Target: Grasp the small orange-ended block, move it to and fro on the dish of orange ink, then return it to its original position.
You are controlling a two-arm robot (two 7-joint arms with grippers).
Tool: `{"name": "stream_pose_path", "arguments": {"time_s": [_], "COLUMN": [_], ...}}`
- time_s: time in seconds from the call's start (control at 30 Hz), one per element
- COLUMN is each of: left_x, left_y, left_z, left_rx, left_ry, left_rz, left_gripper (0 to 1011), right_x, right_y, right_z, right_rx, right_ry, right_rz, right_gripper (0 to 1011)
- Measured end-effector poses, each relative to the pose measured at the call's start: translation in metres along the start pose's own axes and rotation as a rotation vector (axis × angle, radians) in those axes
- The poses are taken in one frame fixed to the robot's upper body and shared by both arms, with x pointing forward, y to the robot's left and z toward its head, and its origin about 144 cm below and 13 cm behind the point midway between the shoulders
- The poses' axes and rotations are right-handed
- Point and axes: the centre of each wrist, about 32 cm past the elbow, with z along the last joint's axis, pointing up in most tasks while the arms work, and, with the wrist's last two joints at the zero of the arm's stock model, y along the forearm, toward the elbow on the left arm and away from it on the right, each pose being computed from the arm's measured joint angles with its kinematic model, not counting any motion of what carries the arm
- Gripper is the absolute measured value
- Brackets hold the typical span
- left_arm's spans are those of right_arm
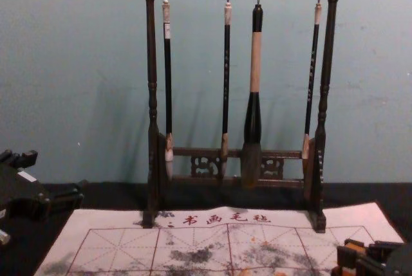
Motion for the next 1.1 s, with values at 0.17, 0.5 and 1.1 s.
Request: {"name": "stream_pose_path", "arguments": {"time_s": [0.17,0.5,1.1], "left_x": [0.0,0.0,0.0], "left_y": [0.0,0.0,0.0], "left_z": [0.0,0.0,0.0], "left_rx": [0.0,0.0,0.0], "left_ry": [0.0,0.0,0.0], "left_rz": [0.0,0.0,0.0], "left_gripper": [1001,1001,1001], "right_x": [0.0002,0.0003,0.0003], "right_y": [-0.0002,-0.0005,-0.0005], "right_z": [0.0001,0.0,0.0004], "right_rx": [0.001,0.003,0.007], "right_ry": [-0.001,-0.001,-0.003], "right_rz": [-0.001,-0.001,-0.001], "right_gripper": [87,145,743]}}
